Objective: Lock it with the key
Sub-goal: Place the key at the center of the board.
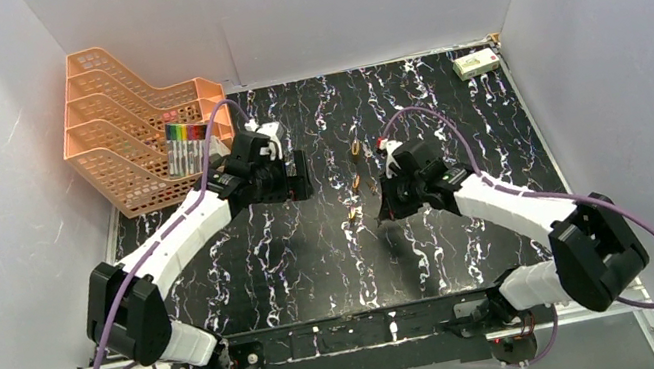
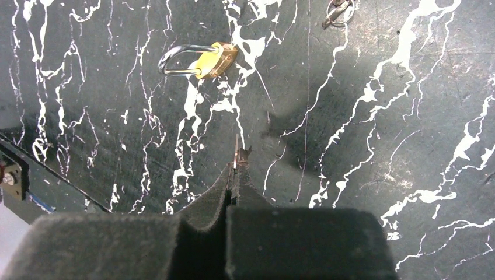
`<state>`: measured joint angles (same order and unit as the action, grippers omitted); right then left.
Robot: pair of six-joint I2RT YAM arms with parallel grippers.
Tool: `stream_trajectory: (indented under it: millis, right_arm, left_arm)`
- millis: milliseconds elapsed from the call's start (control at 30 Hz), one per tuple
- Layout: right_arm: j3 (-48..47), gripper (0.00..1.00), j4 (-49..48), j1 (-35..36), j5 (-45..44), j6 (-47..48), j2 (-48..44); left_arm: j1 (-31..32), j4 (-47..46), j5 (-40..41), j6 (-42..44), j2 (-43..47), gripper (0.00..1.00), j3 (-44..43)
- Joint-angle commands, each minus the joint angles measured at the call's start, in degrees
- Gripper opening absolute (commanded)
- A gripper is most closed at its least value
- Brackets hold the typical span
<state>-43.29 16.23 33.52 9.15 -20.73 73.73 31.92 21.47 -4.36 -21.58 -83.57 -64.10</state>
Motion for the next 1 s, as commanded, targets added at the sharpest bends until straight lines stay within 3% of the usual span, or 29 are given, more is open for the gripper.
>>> stream_trajectory:
  millis: [0,567,800,967]
  right_arm:
    - [-0.5,0.0,-3.8,0.3,0.3,0.2,2.0]
    - [-0.1,0.02,-7.2,0.3,0.4,1.4,7.9]
    - [-0.7,0.11,-6.6,0.3,0.2,2.3,8.0]
    - [-3.8,0.23,-4.5,0.3,-1.2,4.3,8.5]
  left_arm:
    - [-1.2,1.2,-1.5,1.4,2.8,0.98,0.5]
    - [-2.2,1.4,-2.6,1.7,3.2,0.98,1.6]
    - [-2.2,1.7,-2.7,1.8,3.1,0.98,1.1]
    - [-2.2,2.0,-2.8,1.8,3.1,0.98,1.0]
